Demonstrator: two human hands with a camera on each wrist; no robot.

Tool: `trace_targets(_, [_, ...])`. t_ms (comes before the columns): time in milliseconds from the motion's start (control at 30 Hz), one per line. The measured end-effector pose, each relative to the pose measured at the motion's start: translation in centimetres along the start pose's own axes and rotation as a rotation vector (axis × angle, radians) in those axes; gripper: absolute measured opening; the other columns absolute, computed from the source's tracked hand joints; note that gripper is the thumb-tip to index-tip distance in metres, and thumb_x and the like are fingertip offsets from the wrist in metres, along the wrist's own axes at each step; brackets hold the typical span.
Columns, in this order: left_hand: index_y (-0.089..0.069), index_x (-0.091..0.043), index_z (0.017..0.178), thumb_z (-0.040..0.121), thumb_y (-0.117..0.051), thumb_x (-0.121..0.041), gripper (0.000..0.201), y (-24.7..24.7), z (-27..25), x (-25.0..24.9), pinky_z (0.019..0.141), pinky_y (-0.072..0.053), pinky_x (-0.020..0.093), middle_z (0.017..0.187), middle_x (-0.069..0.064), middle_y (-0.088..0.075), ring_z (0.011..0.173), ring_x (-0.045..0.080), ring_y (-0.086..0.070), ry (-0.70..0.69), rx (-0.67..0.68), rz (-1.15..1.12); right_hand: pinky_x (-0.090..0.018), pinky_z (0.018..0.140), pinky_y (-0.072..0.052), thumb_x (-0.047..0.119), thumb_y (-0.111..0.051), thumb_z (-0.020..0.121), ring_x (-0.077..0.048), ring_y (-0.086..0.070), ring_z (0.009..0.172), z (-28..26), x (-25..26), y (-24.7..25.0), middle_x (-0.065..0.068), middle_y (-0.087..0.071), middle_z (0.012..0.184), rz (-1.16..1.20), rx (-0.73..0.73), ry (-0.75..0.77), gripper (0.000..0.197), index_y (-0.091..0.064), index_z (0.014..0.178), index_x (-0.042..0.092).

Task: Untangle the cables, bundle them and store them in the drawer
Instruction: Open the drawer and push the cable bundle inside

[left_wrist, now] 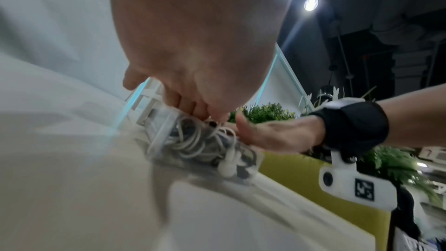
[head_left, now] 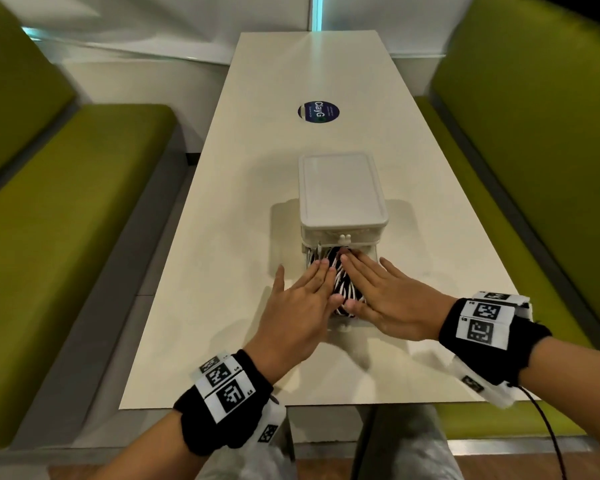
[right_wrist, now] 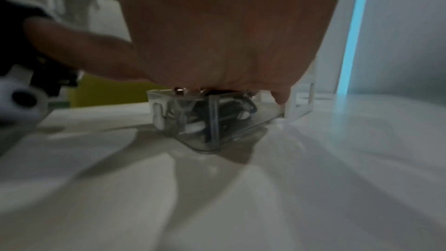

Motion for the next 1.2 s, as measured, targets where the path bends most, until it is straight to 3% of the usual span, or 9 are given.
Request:
trace_targets(167, [-0.045, -0.010, 0.142, 0.098, -0.021, -0.036, 0.056, -1.3, -0.1, -0.5, 0.107, -0.021, 0.071, 0.148, 0.005, -0.045, 0.144, 0.026, -0.028, 0.033, -0.039, 0.109, -0.043, 0.122, 0.004, 0.061, -0.004, 0.095, -0.008, 0.025, 0.146, 0.4, 1.1, -1.1, 0.004, 0.021, 0.161, 0.063, -0.102, -0.063, 0.074, 0.016, 0.153, 0.020])
trace_targets(367, [-0.026, -0.016, 0.151, 0.098, -0.006, -0.040, 0.062, -1.4, 0.1, -0.6, 0.110, 0.001, 0.068, 0.157, 0.000, -0.029, 0.149, 0.025, -0.004, 0.070, -0.057, 0.071, -0.041, 0.123, -0.003, 0.042, 0.000, 0.100, -0.015, 0.013, 0.149, -0.4, 3.4, -2.0, -0.004, 0.008, 0.163, 0.020, -0.291, -0.015, 0.063, 0.000, 0.155, 0.013])
trace_targets(533, [-0.006, -0.022, 0.155, 0.089, 0.012, -0.045, 0.072, -0.6, 0.2, -0.6, 0.109, 0.013, 0.064, 0.161, -0.003, -0.011, 0.148, 0.022, 0.014, 0.054, 0.032, 0.073, -0.039, 0.123, -0.006, 0.061, -0.022, 0.094, -0.018, 0.015, 0.149, -0.9, 3.4, -2.5, -0.008, 0.012, 0.162, 0.019, -0.266, 0.036, 0.084, 0.005, 0.154, 0.009])
trace_targets(667, [-0.005, -0.025, 0.154, 0.102, -0.006, -0.046, 0.056, 0.6, 0.3, -0.1, 0.114, 0.012, 0.060, 0.162, -0.006, -0.005, 0.146, 0.013, 0.021, 0.046, 0.126, -0.179, -0.043, 0.123, -0.005, 0.076, -0.042, 0.080, -0.029, 0.012, 0.150, -0.6, 3.3, -3.0, -0.015, 0.008, 0.162, -0.117, -0.260, 0.036, 0.113, 0.004, 0.154, 0.005])
trace_targets(767, [-0.022, -0.025, 0.152, 0.103, -0.026, -0.042, 0.052, 1.8, 0.5, 1.0, 0.121, 0.000, 0.049, 0.161, -0.005, -0.014, 0.147, 0.005, 0.009, 0.109, 0.178, -0.615, -0.052, 0.119, -0.019, 0.059, -0.056, 0.085, -0.040, 0.003, 0.149, -0.2, 3.3, -3.7, -0.021, -0.002, 0.161, -0.174, -0.298, 0.013, 0.104, -0.003, 0.154, 0.002])
trace_targets(833, [-0.041, -0.026, 0.144, 0.102, -0.039, -0.039, 0.045, 3.3, 0.4, 2.2, 0.119, -0.020, 0.036, 0.154, -0.003, -0.033, 0.145, 0.005, -0.021, 0.176, 0.074, -0.839, -0.055, 0.116, -0.026, 0.053, -0.060, 0.086, -0.046, -0.006, 0.147, -0.1, 3.3, -3.8, -0.023, -0.011, 0.160, -0.162, -0.322, -0.001, 0.097, -0.014, 0.153, 0.000])
trace_targets(933, [-0.070, -0.027, 0.116, 0.098, -0.043, -0.043, 0.036, 5.2, 0.4, 2.9, 0.096, -0.047, 0.031, 0.117, 0.001, -0.070, 0.108, 0.010, -0.063, 0.121, -0.043, -0.654, -0.057, 0.112, -0.032, 0.050, -0.062, 0.086, -0.048, -0.017, 0.144, 0.1, 3.5, -3.7, -0.025, -0.024, 0.156, -0.185, -0.333, -0.003, 0.089, -0.026, 0.150, -0.001])
trace_targets(1033, [-0.075, -0.020, 0.089, 0.097, -0.045, -0.034, 0.034, 6.9, 1.1, 3.1, 0.070, -0.050, 0.018, 0.087, -0.007, -0.076, 0.068, -0.004, -0.064, 0.132, -0.283, -0.603, -0.057, 0.110, -0.035, 0.050, -0.064, 0.085, -0.049, -0.020, 0.143, 0.0, 3.5, -3.7, -0.024, -0.026, 0.156, -0.205, -0.340, -0.007, 0.090, -0.026, 0.150, 0.001])
trace_targets(1200, [-0.072, -0.026, 0.106, 0.097, -0.052, -0.030, 0.022, 8.9, 3.2, 4.0, 0.085, -0.053, 0.030, 0.097, -0.016, -0.072, 0.090, -0.001, -0.065, 0.146, -0.610, -0.686, -0.059, 0.114, -0.026, 0.048, -0.064, 0.086, -0.052, -0.013, 0.143, 0.0, 3.9, -3.9, -0.025, -0.011, 0.159, -0.181, -0.364, 0.001, 0.097, -0.006, 0.156, 0.014])
Point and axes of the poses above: each hand's wrist, its own z-axis towards the middle knuckle, its own y-axis out of the back of the hand, x = y × z, the point moved 1 cm from there along z, towards the middle knuckle
